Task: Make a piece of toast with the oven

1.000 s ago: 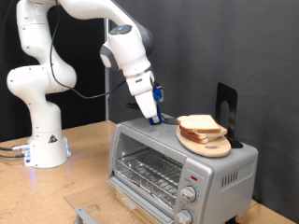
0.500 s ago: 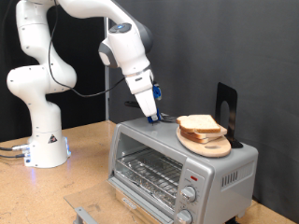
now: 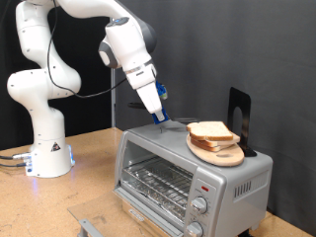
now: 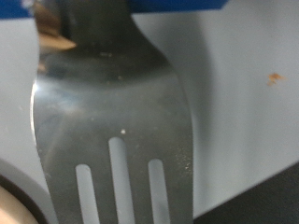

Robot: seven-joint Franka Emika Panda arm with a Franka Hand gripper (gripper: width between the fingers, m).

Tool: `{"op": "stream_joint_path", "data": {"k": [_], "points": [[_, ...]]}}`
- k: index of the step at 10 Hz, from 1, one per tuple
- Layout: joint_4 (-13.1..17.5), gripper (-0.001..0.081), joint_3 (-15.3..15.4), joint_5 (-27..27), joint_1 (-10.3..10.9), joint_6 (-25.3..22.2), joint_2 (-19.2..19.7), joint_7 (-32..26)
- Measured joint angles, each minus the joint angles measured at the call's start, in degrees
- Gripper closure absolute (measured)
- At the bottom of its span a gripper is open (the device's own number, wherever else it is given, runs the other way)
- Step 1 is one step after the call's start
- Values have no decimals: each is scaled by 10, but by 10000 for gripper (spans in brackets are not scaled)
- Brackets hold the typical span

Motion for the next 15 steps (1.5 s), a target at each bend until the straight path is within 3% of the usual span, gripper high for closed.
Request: {"op": "stream_joint_path", "data": {"k": [3, 7, 8, 9, 10, 11, 12, 15], "points": [[0, 320, 14, -22, -20, 20, 22, 30], [14, 320, 19, -23, -23, 52, 67, 33], [17, 223, 20, -23, -23, 53, 70, 33], [17, 223, 20, -24, -23, 53, 71, 30], [17, 61, 20, -24, -23, 53, 71, 23], [17, 61, 19, -24, -23, 50, 70, 12], [17, 9, 17, -24, -23, 42, 66, 3], [18, 0, 10, -25, -26, 5, 48, 3]]}}
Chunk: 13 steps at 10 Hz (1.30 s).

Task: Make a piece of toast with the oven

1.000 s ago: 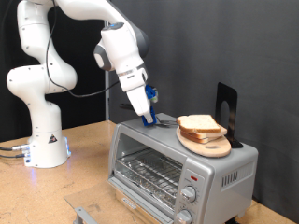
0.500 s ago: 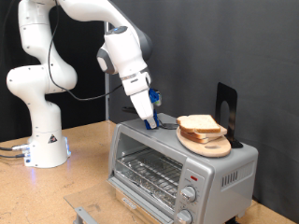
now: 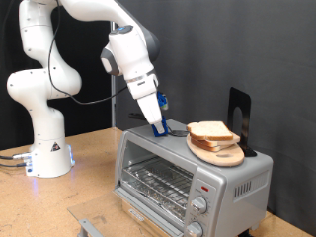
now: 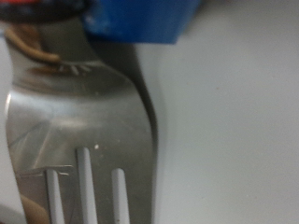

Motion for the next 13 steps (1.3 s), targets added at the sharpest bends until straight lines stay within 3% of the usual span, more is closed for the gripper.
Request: {"op": "stream_joint_path", "data": {"k": [5, 13], "points": [[10, 0, 8, -64, -29, -20, -2, 71], [14, 0, 14, -66, -27, -16, 5, 70]]}}
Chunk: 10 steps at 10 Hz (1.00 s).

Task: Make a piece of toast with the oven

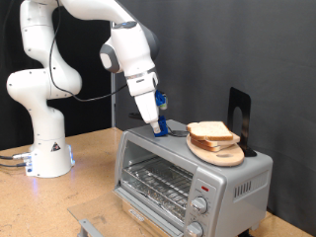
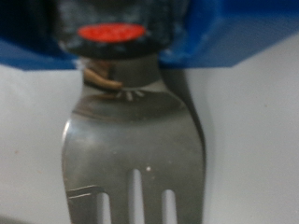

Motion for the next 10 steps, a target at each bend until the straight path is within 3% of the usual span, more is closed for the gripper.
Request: {"op": "stream_joint_path", "data": {"k": [9, 10], "points": [[-1, 0, 17, 2, 0, 6, 14, 2], [-2, 110, 19, 3, 0, 11, 14, 2]]}}
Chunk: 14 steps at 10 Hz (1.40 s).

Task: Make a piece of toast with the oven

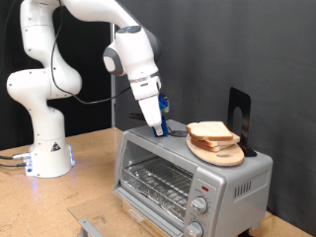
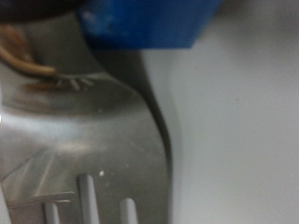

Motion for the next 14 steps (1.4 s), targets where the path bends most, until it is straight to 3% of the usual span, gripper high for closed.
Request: {"op": "stream_joint_path", "data": {"k": [1, 2, 3, 13, 14], "points": [[-1, 247, 2, 2, 0, 5, 0, 0], [-1, 247, 3, 6, 1, 10, 0, 0], [-1, 323, 4, 9, 2, 11, 0, 0], [-3, 322, 8, 9, 7, 15, 0, -3], [-4, 205, 9, 9, 7, 15, 0, -3]]}}
